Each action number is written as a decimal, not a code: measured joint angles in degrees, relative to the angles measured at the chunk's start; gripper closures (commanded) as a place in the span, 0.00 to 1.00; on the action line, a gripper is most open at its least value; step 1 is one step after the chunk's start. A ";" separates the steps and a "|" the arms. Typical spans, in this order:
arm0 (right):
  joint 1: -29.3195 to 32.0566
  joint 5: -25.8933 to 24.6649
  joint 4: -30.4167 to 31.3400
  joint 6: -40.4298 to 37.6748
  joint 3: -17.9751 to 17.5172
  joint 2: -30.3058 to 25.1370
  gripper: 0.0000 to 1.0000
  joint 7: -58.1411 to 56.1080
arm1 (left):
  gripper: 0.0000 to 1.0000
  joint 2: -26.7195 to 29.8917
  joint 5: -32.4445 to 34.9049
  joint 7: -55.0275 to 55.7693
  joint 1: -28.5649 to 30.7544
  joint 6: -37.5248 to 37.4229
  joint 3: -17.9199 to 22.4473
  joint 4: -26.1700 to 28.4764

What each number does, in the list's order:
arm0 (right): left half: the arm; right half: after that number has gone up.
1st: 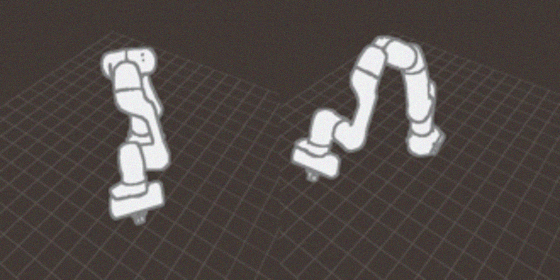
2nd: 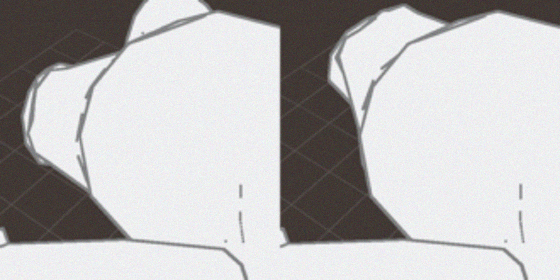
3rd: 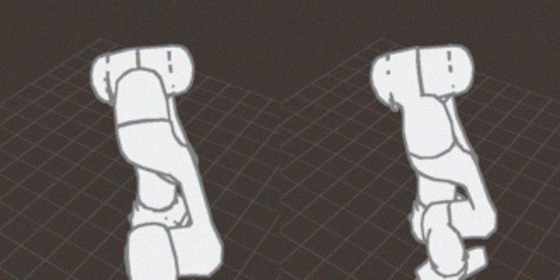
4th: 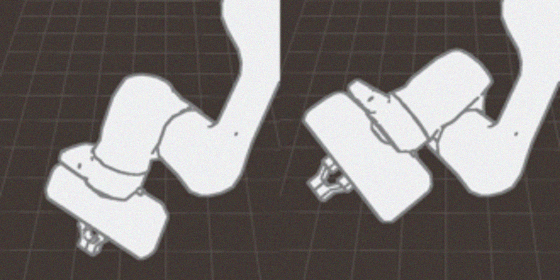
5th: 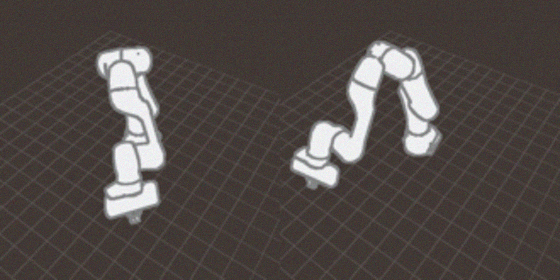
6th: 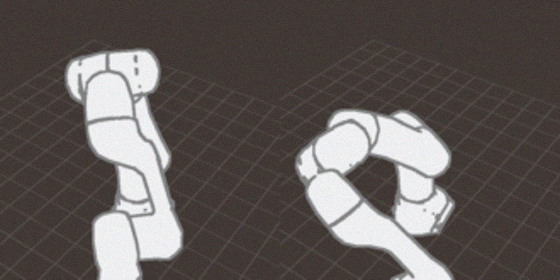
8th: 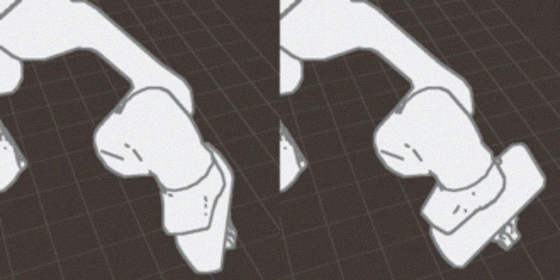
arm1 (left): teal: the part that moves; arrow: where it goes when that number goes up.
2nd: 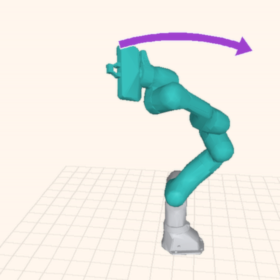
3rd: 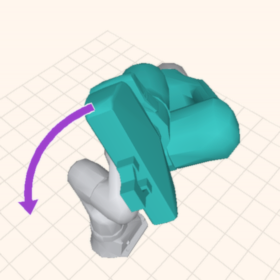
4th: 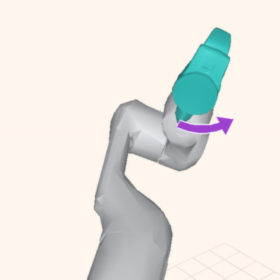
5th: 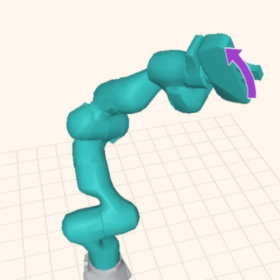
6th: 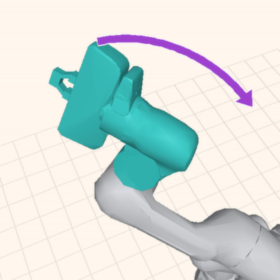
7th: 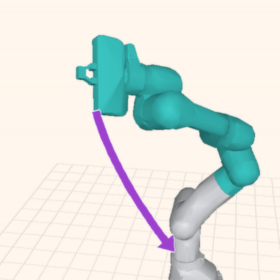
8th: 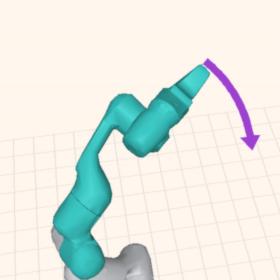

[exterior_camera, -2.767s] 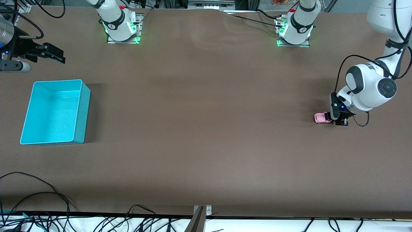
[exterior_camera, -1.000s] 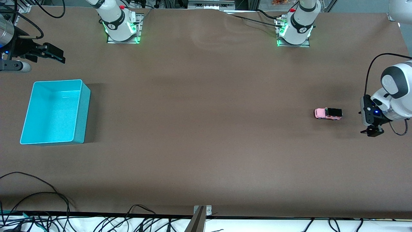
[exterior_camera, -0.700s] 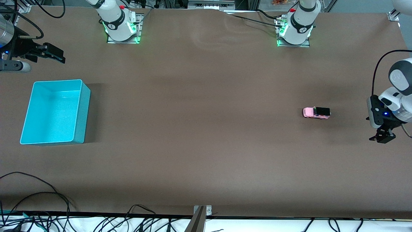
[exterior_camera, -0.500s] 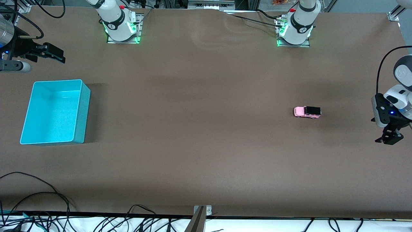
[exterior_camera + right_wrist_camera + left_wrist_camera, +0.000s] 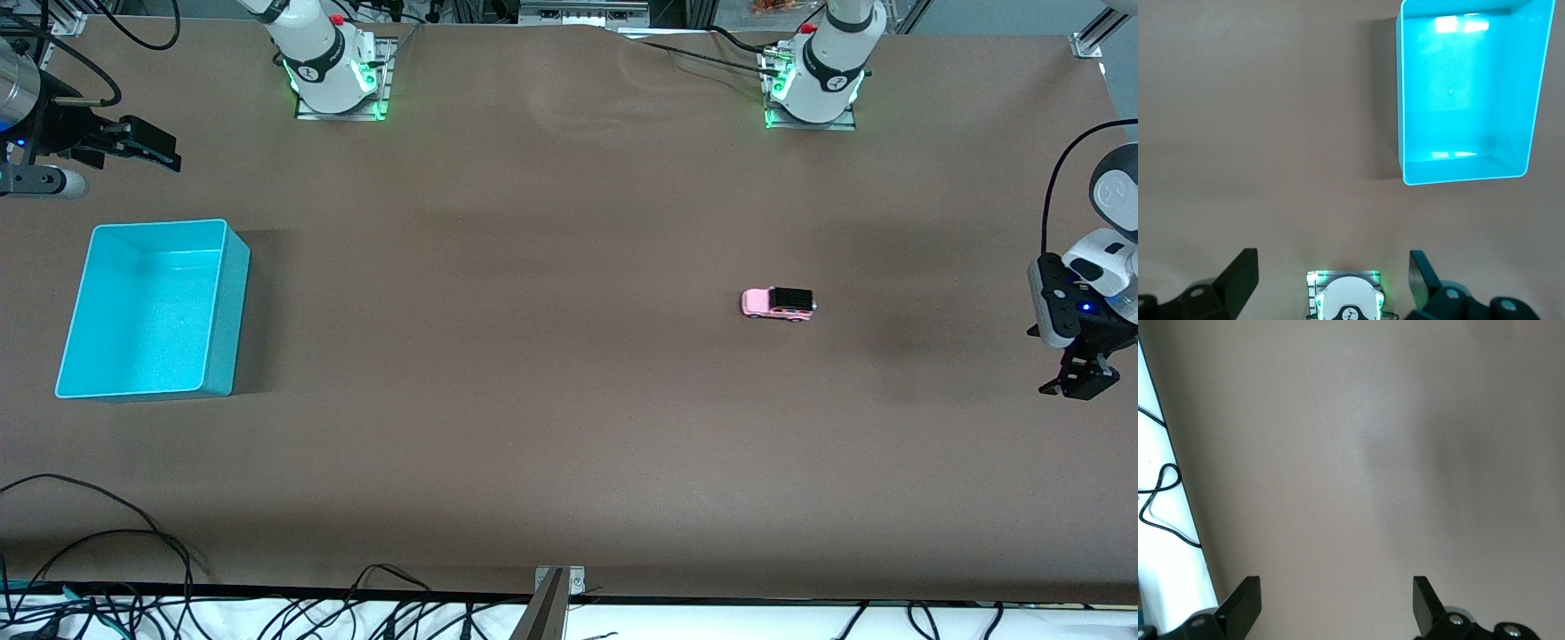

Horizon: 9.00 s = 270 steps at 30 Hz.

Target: Wind and store pink jeep toy

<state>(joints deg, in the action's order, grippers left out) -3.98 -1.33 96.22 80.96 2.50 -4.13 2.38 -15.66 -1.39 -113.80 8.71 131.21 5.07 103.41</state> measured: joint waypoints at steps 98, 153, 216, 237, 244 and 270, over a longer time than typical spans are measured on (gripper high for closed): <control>-7.20 7.29 -0.23 7.61 0.29 7.18 0.00 33.50 | 0.00 26.06 0.93 96.40 -7.94 -40.39 -6.78 0.14; -41.31 9.84 -0.32 53.38 -0.17 38.51 0.00 132.83 | 0.00 18.76 0.95 98.05 0.74 -42.38 -5.78 -6.97; -44.21 6.57 -12.39 35.86 10.64 40.58 0.83 112.94 | 0.00 18.58 0.95 98.05 1.48 -44.48 -5.84 -7.61; -39.98 6.57 -13.95 31.91 24.21 37.98 0.84 86.83 | 0.00 18.55 0.94 98.05 1.48 -44.50 -5.85 -7.62; -38.05 6.57 -15.39 30.87 28.11 37.35 0.84 80.48 | 0.00 18.55 0.94 98.05 1.48 -44.50 -5.85 -7.62; -13.96 10.80 -19.92 13.40 27.85 27.53 0.84 45.38 | 0.00 18.53 0.94 98.05 1.48 -44.50 -5.87 -7.62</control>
<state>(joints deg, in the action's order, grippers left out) -17.94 9.47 76.30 94.36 30.35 23.39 47.76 2.87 -0.45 -15.76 10.19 86.71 -0.80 95.79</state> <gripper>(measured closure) 0.489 0.000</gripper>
